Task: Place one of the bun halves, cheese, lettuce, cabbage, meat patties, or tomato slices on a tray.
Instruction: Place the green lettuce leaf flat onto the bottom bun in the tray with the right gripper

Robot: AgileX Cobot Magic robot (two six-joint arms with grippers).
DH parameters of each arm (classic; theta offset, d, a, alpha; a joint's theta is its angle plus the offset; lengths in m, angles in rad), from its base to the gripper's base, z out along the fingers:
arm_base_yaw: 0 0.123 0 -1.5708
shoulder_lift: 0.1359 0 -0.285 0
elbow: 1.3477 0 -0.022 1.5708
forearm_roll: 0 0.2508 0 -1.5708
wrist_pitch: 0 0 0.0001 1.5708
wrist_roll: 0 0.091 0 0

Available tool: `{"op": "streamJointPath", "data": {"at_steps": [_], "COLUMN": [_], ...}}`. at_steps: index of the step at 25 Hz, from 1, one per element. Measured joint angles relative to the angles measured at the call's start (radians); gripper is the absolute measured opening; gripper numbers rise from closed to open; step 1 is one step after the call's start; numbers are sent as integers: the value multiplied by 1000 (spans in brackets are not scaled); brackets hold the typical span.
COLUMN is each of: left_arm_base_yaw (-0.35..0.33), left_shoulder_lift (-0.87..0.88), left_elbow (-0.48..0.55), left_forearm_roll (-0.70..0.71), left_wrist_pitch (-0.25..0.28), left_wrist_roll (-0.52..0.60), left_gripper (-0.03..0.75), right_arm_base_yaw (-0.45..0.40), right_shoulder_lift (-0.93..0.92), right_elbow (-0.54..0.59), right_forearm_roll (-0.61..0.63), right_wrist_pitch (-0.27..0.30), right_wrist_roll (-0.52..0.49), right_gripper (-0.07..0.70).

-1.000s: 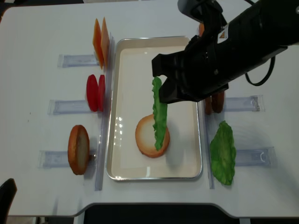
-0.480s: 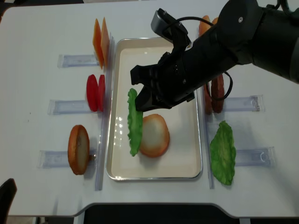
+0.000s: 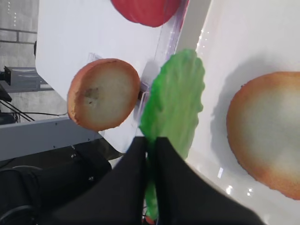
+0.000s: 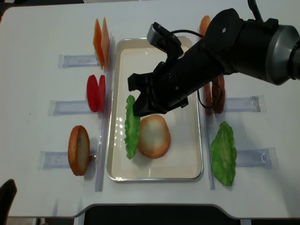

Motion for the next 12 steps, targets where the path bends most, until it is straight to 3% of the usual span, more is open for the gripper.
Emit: {"op": "streamJointPath", "data": {"at_steps": [12], "left_arm_base_yaw": [0], "left_shoulder_lift": [0], "left_elbow": [0], "left_forearm_roll": [0], "left_wrist_pitch": [0], "left_wrist_roll": [0], "left_gripper": [534], "right_arm_base_yaw": [-5], "right_shoulder_lift": [37], "right_elbow": [0], "right_forearm_roll": [-27], "right_wrist_pitch": [-24], "right_wrist_roll": [-11], "right_gripper": [26]}}
